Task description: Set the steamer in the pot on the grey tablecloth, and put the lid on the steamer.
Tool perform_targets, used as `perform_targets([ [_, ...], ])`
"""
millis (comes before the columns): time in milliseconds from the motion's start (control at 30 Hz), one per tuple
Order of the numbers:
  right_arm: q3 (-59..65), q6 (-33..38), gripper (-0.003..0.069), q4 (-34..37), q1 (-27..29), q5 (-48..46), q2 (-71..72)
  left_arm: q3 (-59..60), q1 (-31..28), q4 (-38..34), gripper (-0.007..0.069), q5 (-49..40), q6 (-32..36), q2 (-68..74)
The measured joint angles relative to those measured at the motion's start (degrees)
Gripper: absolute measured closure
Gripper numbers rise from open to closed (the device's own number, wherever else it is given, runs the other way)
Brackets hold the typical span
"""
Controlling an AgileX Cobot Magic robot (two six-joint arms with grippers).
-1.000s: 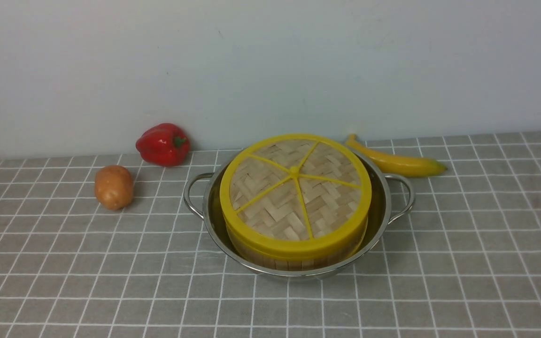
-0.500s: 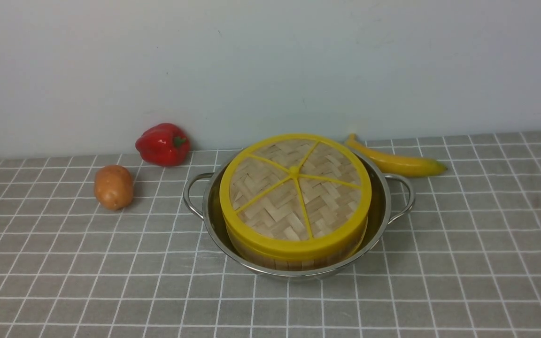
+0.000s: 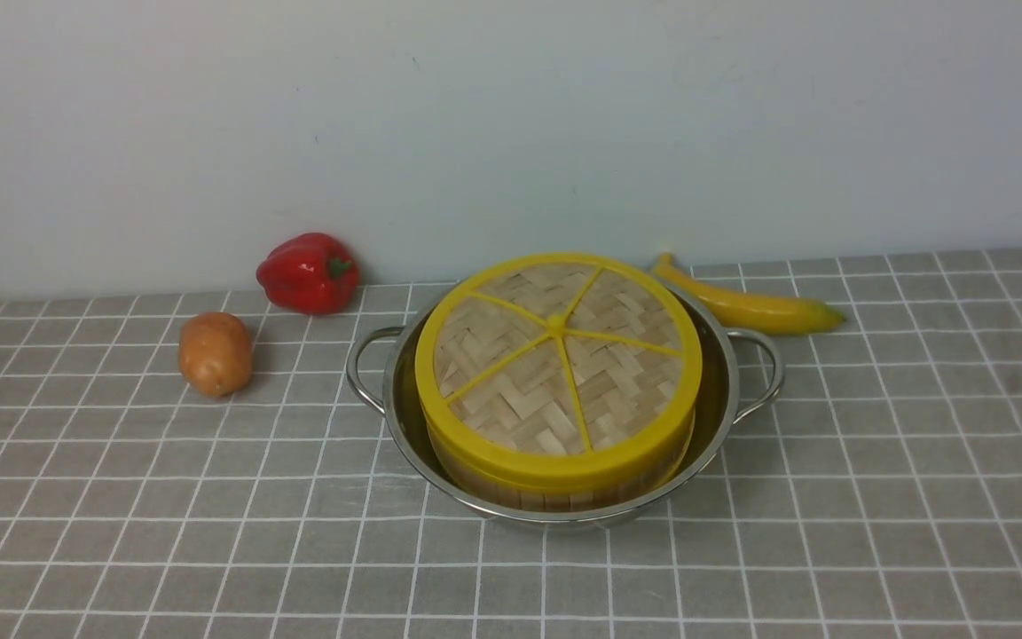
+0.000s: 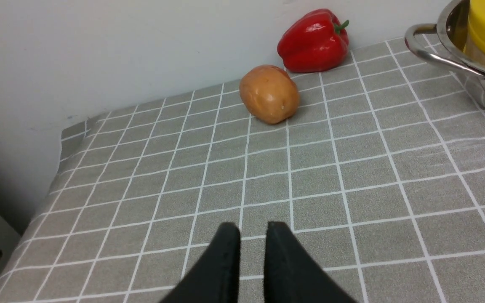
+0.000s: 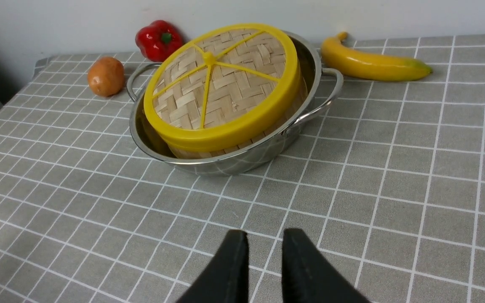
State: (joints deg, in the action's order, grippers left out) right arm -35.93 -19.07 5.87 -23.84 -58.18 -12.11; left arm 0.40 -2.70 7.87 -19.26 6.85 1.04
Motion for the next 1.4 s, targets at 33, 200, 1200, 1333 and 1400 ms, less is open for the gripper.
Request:
perform_targets([
  [33, 0.0, 0.0, 0.0512, 0.0, 0.0, 0.0, 0.0, 0.0, 0.0, 0.0, 0.0539, 0.0, 0.0, 0.0],
  [200, 0.0, 0.8, 0.0496, -0.4, 0.2, 0.1, 0.2, 0.0, 0.0, 0.0, 0.0529, 0.0, 0.0, 0.0],
  [1200, 36.4, 8.8, 0.0419, -6.2, 33.7, 40.6, 11.9, 0.0, -0.1, 0.0, 0.0528, 0.0, 0.1, -0.1],
  [1333, 36.4, 8.8, 0.0419, -6.2, 33.7, 39.7, 11.9, 0.0, -0.1, 0.0, 0.0517, 0.0, 0.1, -0.1],
  [1400, 36.4, 8.8, 0.0419, -6.2, 33.7, 39.7, 11.9, 0.0, -0.1, 0.0, 0.0514, 0.0, 0.1, -0.1],
])
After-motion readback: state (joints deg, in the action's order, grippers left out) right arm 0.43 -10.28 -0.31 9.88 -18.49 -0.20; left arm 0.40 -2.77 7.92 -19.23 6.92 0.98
